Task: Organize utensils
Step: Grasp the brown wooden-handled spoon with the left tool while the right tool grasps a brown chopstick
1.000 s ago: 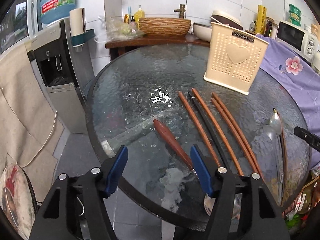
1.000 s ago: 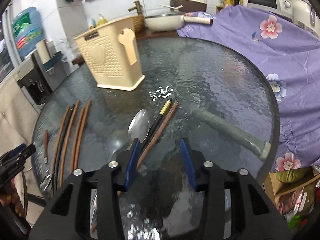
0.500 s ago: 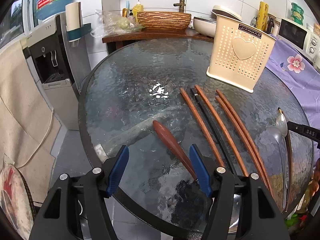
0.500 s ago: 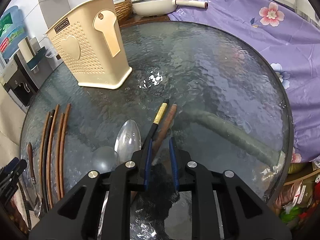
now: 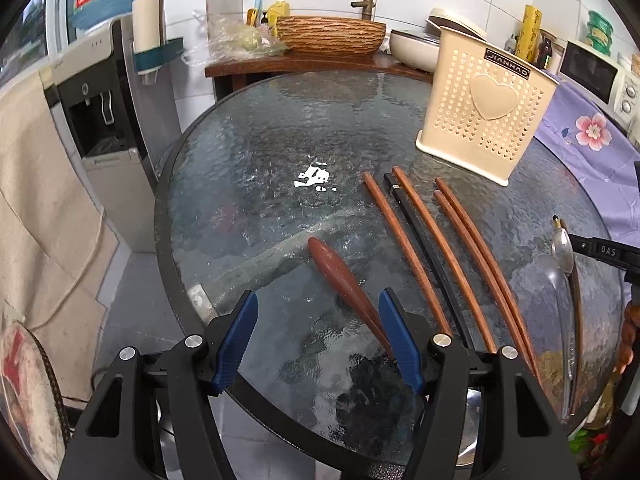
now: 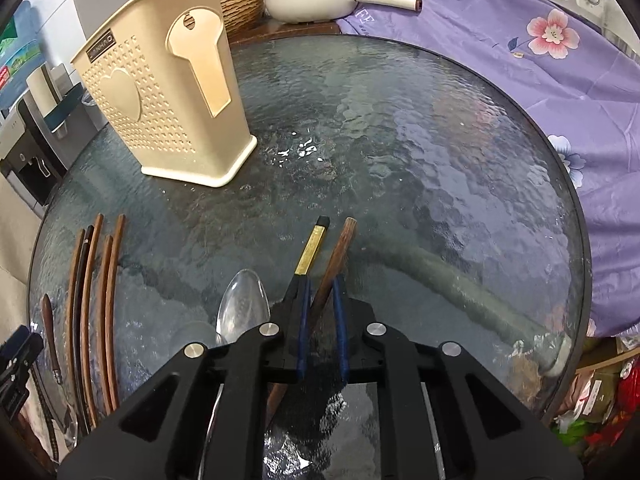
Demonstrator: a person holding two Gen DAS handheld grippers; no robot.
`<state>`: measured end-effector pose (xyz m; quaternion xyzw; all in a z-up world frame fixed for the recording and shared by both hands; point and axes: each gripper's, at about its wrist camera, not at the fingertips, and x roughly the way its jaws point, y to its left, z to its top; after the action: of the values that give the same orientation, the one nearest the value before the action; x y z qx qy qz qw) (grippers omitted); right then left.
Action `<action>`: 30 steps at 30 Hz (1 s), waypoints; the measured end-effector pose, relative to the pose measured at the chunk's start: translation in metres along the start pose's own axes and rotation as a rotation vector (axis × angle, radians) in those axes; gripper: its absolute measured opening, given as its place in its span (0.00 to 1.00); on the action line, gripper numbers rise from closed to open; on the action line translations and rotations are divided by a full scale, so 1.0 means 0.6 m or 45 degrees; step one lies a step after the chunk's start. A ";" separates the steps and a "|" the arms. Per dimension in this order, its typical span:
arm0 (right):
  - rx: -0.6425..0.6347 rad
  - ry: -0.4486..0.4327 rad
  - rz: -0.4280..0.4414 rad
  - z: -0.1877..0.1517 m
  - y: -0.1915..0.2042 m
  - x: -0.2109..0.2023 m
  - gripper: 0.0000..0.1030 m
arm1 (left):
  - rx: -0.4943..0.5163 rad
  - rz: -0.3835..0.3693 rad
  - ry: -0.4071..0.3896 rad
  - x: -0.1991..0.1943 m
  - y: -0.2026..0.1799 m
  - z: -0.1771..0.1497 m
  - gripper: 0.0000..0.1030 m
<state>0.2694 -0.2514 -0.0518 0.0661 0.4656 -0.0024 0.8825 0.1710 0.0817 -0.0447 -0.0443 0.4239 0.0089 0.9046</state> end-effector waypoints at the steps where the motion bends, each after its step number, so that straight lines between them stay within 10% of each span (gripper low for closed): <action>1: -0.001 -0.001 -0.004 0.001 0.000 0.001 0.12 | -0.015 -0.012 0.011 0.002 0.001 0.001 0.60; 30: -0.027 -0.053 0.079 0.026 0.005 0.022 0.09 | -0.050 -0.043 0.122 0.080 -0.039 0.069 0.16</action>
<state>0.2898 -0.2496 -0.0534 0.0710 0.4449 0.0288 0.8923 0.2349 0.0608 -0.0534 -0.0695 0.4656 -0.0003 0.8823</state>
